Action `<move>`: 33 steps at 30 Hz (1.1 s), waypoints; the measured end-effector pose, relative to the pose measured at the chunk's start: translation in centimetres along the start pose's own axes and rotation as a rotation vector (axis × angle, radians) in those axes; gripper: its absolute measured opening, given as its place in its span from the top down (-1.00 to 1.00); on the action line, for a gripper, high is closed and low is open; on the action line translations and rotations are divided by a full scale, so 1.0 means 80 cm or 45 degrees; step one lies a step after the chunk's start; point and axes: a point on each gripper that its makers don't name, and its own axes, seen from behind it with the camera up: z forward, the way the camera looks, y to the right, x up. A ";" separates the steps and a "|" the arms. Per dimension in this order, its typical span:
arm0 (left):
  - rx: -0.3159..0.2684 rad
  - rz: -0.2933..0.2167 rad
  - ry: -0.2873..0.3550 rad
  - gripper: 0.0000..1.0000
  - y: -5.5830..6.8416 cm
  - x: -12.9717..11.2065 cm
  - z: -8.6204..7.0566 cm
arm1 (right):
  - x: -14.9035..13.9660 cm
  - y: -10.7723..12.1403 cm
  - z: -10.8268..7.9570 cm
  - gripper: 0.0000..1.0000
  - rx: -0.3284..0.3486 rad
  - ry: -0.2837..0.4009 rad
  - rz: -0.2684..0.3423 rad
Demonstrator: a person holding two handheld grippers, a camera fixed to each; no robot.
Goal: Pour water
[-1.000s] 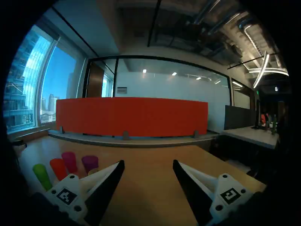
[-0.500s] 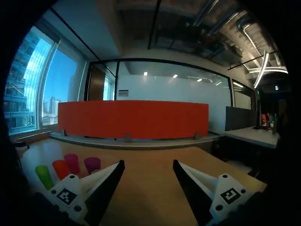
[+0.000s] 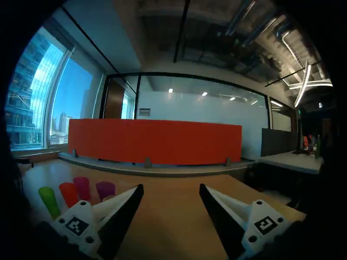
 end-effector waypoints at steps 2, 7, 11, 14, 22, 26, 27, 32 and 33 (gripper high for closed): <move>0.000 0.000 0.000 -0.68 0.000 0.000 0.000 | 0.003 -0.001 0.002 -0.99 0.004 0.015 -0.004; 0.000 0.000 0.000 -0.68 -0.001 0.000 0.000 | 0.007 -0.007 0.009 -1.00 0.020 0.048 0.021; 0.000 0.000 0.000 -0.68 0.000 0.000 0.000 | 0.007 -0.011 0.014 -0.99 0.038 0.069 0.054; 0.000 0.000 0.000 -0.68 0.000 -0.001 0.001 | 0.007 -0.017 0.018 -0.99 0.051 0.081 0.076; 0.000 0.000 0.000 -0.68 -0.001 0.000 0.000 | -0.002 -0.027 0.027 -0.99 0.074 0.081 0.122; 0.000 0.000 0.000 -0.68 -0.001 0.000 0.000 | -0.015 -0.030 0.030 -0.99 0.076 0.062 0.115; 0.000 0.000 0.000 -0.68 -0.001 0.000 0.000 | -0.017 -0.031 0.030 -0.99 0.080 0.061 0.111; 0.000 0.000 0.000 -0.68 -0.001 0.000 0.000 | -0.026 -0.037 0.030 -0.99 0.097 0.064 0.096; 0.000 0.000 0.000 -0.68 -0.001 0.000 0.000 | -0.028 -0.037 0.030 -0.99 0.096 0.064 0.096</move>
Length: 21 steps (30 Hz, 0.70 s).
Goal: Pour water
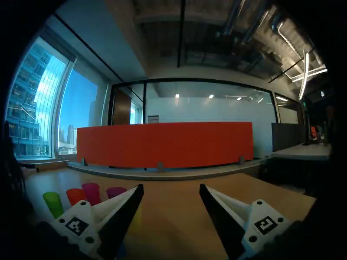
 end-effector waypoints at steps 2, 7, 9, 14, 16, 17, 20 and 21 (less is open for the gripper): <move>0.000 0.000 0.000 -0.68 0.000 0.000 0.000 | -0.003 0.002 0.001 -0.99 -0.005 0.000 0.001; 0.000 0.000 0.000 -0.68 0.000 0.000 0.000 | -0.010 0.010 0.002 -0.99 -0.021 -0.013 0.004; 0.000 0.000 0.000 -0.68 0.000 0.000 0.000 | -0.014 0.011 0.003 -0.99 -0.023 -0.018 0.007; 0.000 0.000 0.000 -0.68 0.000 0.000 0.001 | -0.020 0.010 0.004 -0.99 -0.022 -0.030 0.011; 0.000 0.000 0.000 -0.68 0.000 0.000 0.001 | -0.022 0.009 0.004 -0.99 -0.022 -0.032 0.007; 0.000 0.000 0.000 -0.68 0.000 -0.001 0.001 | -0.023 0.009 0.004 -0.99 -0.022 -0.034 0.004; 0.000 0.000 0.000 -0.68 -0.001 0.000 0.001 | -0.026 0.008 0.004 -0.99 -0.021 -0.039 0.001; 0.000 0.000 0.000 -0.68 -0.001 0.000 0.001 | -0.027 0.007 0.004 -0.99 -0.021 -0.042 0.001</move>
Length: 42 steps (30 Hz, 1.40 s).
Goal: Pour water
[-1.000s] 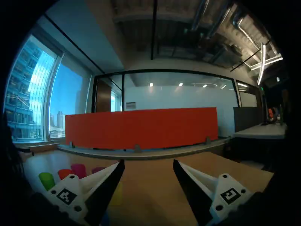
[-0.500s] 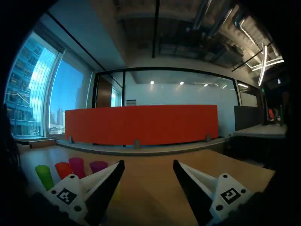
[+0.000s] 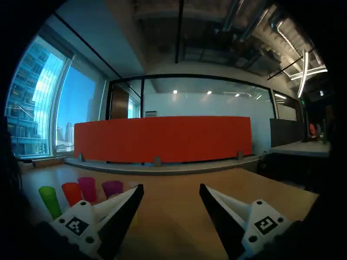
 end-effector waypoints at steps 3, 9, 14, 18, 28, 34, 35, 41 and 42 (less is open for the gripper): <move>0.000 0.000 0.000 -0.68 0.000 0.000 0.000 | -0.003 0.001 0.000 -0.99 -0.002 -0.008 0.000; 0.000 0.000 0.000 -0.68 0.001 0.000 -0.001 | -0.009 0.002 0.001 -0.99 -0.005 -0.020 -0.004; 0.000 0.000 0.000 -0.68 0.002 0.000 0.000 | -0.014 0.002 0.001 -0.99 -0.005 -0.033 -0.012; 0.000 0.000 0.000 -0.68 0.002 0.000 0.000 | -0.018 0.003 0.003 -0.99 -0.004 -0.044 -0.018; 0.000 0.000 0.000 -0.68 0.001 0.001 -0.001 | -0.024 0.007 0.002 -0.99 -0.012 -0.072 -0.037; 0.000 0.000 0.000 -0.68 0.001 0.001 -0.001 | -0.024 0.008 0.002 -0.99 -0.013 -0.073 -0.037; 0.000 0.000 0.000 -0.68 0.001 0.001 -0.001 | -0.024 0.008 0.002 -0.99 -0.013 -0.073 -0.036; 0.000 0.000 0.000 -0.68 0.002 0.001 -0.001 | -0.025 0.009 0.002 -0.99 -0.011 -0.075 -0.036; 0.000 0.000 0.000 -0.68 0.002 0.001 0.000 | -0.025 0.009 0.002 -0.99 -0.011 -0.075 -0.036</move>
